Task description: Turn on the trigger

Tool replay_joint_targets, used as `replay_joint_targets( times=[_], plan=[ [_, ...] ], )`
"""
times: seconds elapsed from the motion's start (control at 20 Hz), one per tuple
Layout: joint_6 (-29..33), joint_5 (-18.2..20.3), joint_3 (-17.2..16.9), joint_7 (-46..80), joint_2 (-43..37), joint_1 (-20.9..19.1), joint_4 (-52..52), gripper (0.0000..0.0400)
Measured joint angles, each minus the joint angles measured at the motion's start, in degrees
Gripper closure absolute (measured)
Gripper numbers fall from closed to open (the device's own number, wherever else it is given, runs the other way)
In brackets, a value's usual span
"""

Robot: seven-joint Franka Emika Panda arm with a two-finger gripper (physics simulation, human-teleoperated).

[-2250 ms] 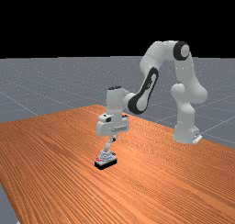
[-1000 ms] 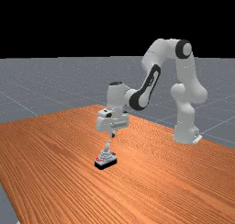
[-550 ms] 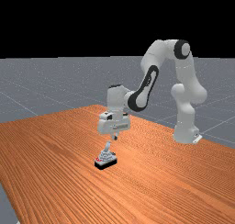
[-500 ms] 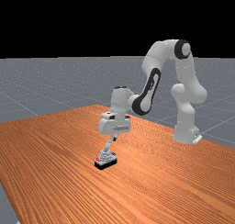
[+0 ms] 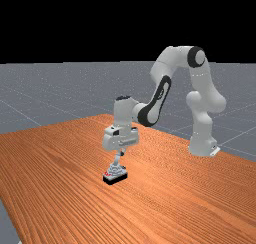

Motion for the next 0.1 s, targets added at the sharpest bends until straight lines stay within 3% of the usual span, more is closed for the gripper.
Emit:
replay_joint_targets(
  times=[0.1],
  plan=[
    [1.0,0.6,1.1,-3.0,1.2,-0.8,2.9,0.04]
  ],
)
